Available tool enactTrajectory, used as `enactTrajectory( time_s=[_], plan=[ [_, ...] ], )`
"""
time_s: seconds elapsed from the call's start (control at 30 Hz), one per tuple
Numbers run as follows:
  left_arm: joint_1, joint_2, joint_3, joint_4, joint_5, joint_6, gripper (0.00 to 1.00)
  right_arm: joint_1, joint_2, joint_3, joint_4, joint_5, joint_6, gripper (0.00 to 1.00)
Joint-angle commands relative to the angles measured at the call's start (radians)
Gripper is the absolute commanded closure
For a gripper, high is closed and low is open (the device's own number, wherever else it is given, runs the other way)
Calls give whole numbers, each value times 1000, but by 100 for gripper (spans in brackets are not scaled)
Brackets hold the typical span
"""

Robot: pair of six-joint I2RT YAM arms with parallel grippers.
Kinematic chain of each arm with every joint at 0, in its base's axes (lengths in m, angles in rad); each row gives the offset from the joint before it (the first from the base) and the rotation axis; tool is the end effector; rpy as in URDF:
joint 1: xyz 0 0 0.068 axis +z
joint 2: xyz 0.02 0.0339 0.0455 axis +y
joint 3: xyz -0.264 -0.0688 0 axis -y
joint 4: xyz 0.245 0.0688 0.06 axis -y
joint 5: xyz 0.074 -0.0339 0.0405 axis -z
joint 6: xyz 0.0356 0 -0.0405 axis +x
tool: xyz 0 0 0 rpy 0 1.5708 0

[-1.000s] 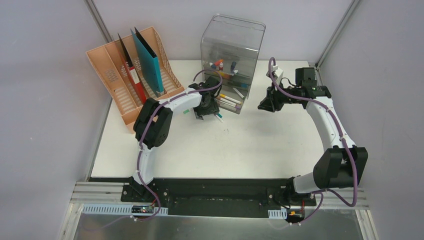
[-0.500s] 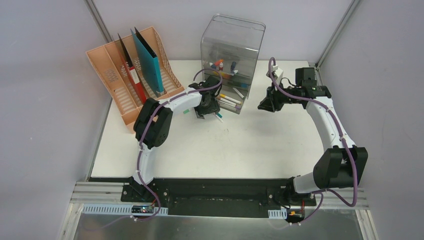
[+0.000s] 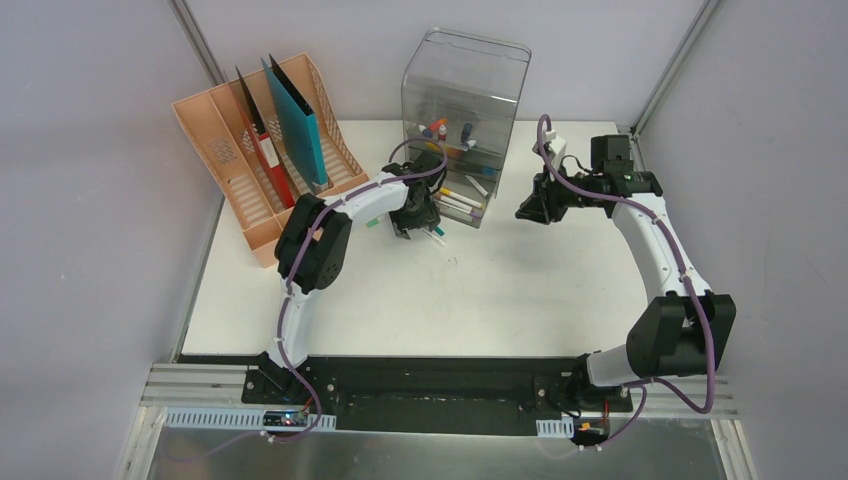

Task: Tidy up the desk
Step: Pick up the stationery from the center of the board.

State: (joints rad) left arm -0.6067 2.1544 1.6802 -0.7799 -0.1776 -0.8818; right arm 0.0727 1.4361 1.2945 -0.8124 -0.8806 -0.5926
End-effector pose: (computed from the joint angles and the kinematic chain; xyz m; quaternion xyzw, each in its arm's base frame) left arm 0.3690 -0.2484 0.1717 -0.1487 0.9724 -0.0420 0.1749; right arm 0.2887 0.0486 0.3211 -0.4037 0.7724 0.3219 0.3697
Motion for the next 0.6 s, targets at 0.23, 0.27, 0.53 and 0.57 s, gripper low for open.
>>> enactTrajectory(
  time_s=[0.23,0.27,0.53,0.57],
  plan=[
    [7,-24,-28,-30,-11,47,57,-2,-6,4,21,-45,-6,71],
    [5,-29,-39,-30,-17,55,59,-1,-6,4,20,-46,-6,71],
    [5,-68,-129,-11,-85,232,62,-1,-11,4,19,-49,-6,71],
    [5,-75,-142,-8,-97,249,62,-1,-11,4,18,-49,-7,71]
  ],
)
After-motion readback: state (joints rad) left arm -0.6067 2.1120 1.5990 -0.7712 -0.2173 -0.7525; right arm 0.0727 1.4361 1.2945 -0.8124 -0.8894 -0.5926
